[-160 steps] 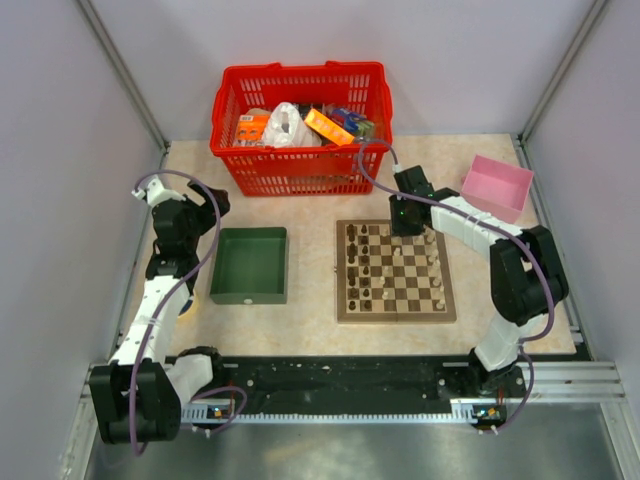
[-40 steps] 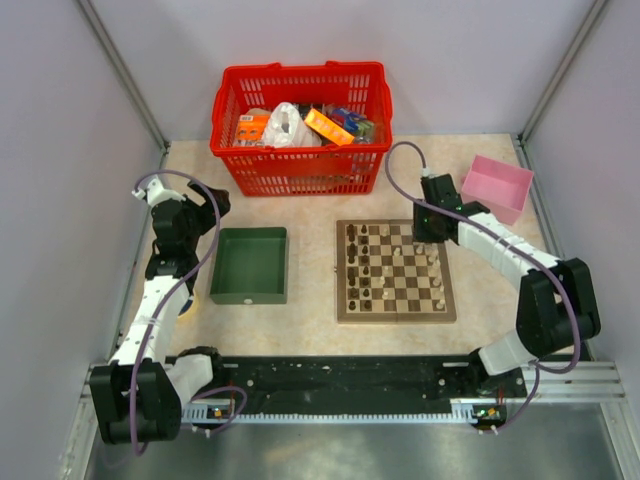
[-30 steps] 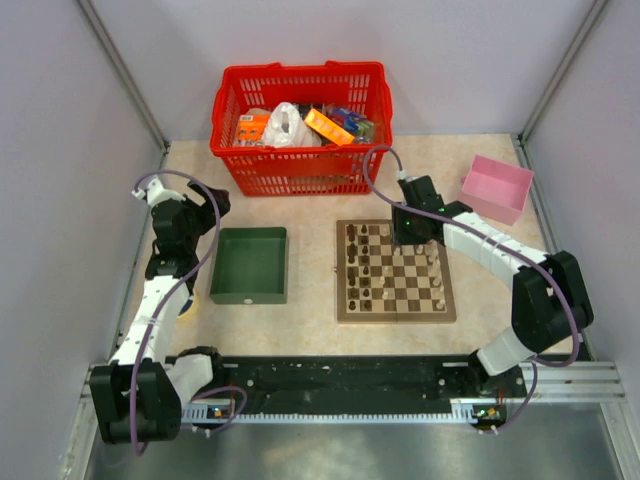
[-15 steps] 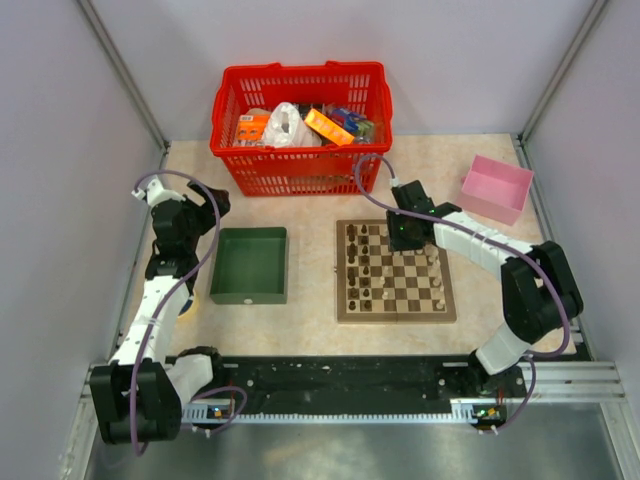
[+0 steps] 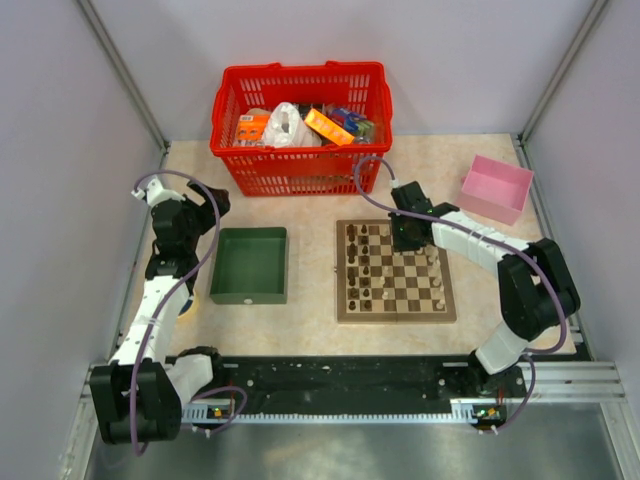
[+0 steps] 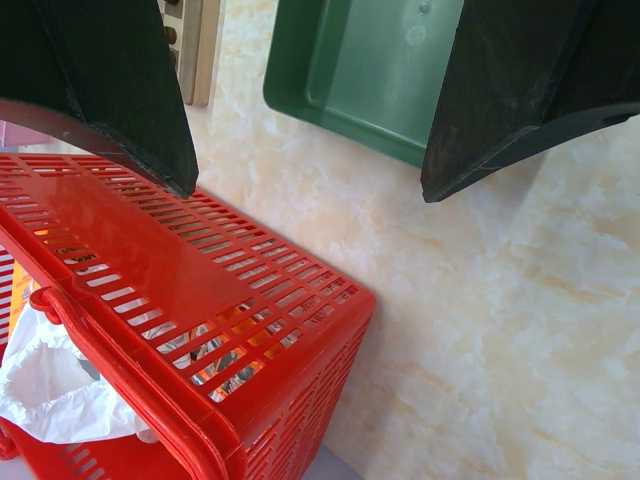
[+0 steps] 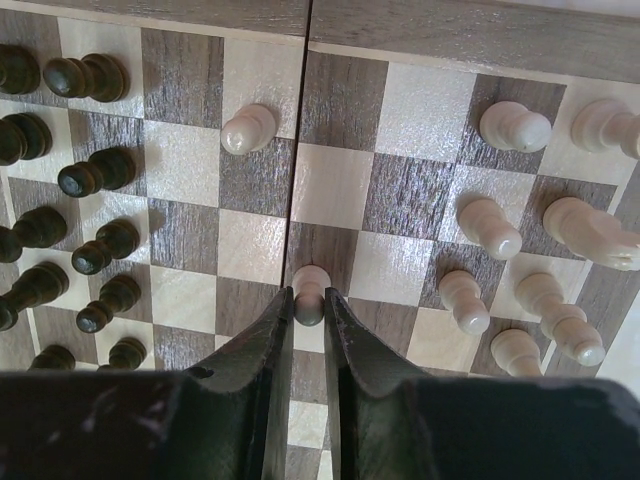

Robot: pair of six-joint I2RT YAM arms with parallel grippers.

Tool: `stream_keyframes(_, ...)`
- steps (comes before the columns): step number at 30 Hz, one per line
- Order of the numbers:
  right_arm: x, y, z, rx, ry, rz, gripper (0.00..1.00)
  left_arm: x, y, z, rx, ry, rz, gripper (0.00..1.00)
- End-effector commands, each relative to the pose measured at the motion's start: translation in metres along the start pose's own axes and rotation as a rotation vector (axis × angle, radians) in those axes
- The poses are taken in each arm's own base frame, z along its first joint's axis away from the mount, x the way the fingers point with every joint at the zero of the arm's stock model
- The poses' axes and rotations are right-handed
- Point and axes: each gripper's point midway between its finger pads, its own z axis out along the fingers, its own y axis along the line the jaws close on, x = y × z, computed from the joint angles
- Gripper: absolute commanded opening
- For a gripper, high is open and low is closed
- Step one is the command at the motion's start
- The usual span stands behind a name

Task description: Set up the chess pieces on the board

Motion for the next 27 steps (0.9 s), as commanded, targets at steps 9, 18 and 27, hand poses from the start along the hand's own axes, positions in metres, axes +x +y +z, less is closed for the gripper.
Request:
stream_keyframes(9, -0.013, -0.009, -0.04, 0.014, -0.114, 0.015, 0.13, -0.011, -0.005, 0.0, 0.025, -0.041, 0.008, 0.99)
stream_keyframes(18, 0.013, -0.042, -0.044, 0.061, -0.083, 0.085, 0.13, -0.007, -0.006, 0.001, 0.037, -0.034, 0.0, 0.99)
stream_keyframes(27, 0.014, -0.056, -0.033, 0.107, -0.067, 0.104, 0.13, -0.009, -0.005, 0.001, 0.034, -0.038, -0.001, 0.99)
